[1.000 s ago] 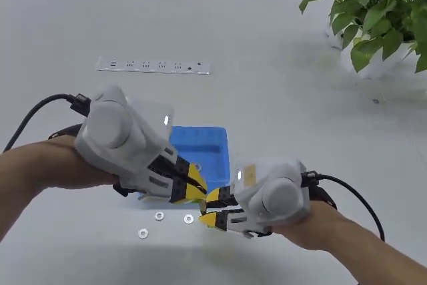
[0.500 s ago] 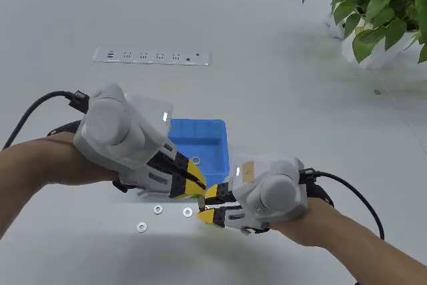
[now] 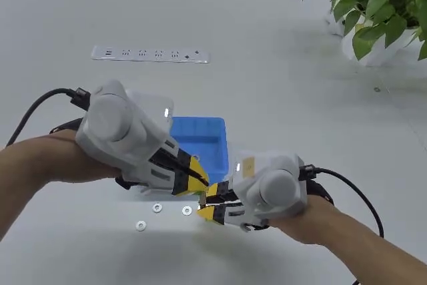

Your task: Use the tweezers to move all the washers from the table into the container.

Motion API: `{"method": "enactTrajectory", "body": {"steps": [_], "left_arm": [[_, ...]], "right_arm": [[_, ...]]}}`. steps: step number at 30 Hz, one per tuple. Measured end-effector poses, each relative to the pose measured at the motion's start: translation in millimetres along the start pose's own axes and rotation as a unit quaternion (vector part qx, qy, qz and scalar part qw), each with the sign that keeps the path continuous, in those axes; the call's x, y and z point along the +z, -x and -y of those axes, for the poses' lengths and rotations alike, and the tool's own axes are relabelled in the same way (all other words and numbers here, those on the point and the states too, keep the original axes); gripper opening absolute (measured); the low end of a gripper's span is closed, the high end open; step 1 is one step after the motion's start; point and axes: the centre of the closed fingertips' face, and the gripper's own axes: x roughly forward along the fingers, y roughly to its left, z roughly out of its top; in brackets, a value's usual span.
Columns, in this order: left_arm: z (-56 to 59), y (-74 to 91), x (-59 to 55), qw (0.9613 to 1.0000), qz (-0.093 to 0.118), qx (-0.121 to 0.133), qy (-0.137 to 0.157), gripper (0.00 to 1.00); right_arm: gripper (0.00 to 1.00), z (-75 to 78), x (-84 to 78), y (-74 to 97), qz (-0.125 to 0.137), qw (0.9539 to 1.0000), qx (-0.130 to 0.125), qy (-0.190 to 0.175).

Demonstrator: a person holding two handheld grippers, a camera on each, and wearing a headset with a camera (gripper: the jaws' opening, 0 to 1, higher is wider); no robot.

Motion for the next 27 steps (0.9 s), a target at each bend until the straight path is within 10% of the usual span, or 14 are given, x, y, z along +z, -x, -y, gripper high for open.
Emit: {"method": "enactTrajectory", "body": {"steps": [27], "left_arm": [[2.0,8.3,8.2,1.0000,0.001,0.004,-0.001,0.05]], "right_arm": [[0.09,-1.2,6.0,8.6,-0.006,1.0000,-0.002,0.002]]}}
